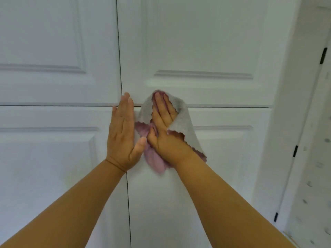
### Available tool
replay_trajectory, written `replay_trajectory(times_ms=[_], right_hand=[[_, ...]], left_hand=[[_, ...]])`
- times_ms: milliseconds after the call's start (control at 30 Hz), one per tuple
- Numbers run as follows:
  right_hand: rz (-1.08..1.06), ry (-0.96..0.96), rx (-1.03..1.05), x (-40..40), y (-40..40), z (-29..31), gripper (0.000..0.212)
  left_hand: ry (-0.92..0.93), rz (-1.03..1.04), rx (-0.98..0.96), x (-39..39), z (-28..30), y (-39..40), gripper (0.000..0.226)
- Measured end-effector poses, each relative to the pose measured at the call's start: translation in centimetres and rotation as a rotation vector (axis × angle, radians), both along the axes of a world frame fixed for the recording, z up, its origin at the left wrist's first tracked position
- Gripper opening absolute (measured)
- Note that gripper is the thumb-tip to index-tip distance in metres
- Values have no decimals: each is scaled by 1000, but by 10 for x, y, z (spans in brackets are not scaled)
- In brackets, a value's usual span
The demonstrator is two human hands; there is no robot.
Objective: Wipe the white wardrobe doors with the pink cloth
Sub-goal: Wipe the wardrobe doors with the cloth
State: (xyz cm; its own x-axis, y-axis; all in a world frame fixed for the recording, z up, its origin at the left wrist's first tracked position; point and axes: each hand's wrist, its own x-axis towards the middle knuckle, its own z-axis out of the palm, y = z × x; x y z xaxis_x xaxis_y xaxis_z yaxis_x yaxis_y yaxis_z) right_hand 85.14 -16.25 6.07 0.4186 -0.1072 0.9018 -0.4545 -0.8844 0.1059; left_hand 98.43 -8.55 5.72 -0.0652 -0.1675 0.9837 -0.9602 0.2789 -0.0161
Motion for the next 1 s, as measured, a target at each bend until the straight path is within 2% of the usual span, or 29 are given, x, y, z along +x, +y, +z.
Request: replay_trajectory(times_ms=[133, 200, 300, 400, 467, 567, 633, 700, 767, 833, 933, 1000], right_hand=[[-31, -41, -41, 15, 2, 19, 64], [-26, -6, -47, 18, 2, 1, 62], [39, 159, -124, 17, 3, -27, 63], [82, 314, -177, -10, -6, -49, 65], [26, 338, -161, -41, -22, -56, 67], [-154, 174, -94, -98, -51, -74, 66], [-214, -72, 32, -128, -61, -89, 64], [-319, -280, 147, -131, -64, -97, 60], [-428, -337, 154, -111, -59, -100, 47], [-378, -298, 86, -74, -42, -99, 42], [-173, -162, -58, -13, -3, -95, 50], [35, -40, 9, 7, 13, -90, 56]], left_hand=[[48, -121, 22, -2, 4, 11, 78], [56, -56, 47, 0, -6, 11, 73], [39, 84, 83, 4, -24, 13, 70], [-6, 204, 129, -2, -41, 13, 66], [-41, 279, 169, -8, -48, 10, 66], [-72, 382, 228, -13, -58, 9, 68], [-107, 443, 259, -10, -64, 8, 68], [-139, 497, 255, -6, -67, 5, 69], [-147, 521, 236, -5, -68, 1, 70], [-142, 521, 213, -5, -69, -2, 71], [-126, 466, 175, -3, -69, -4, 71], [-106, 441, 168, 3, -69, -1, 73]])
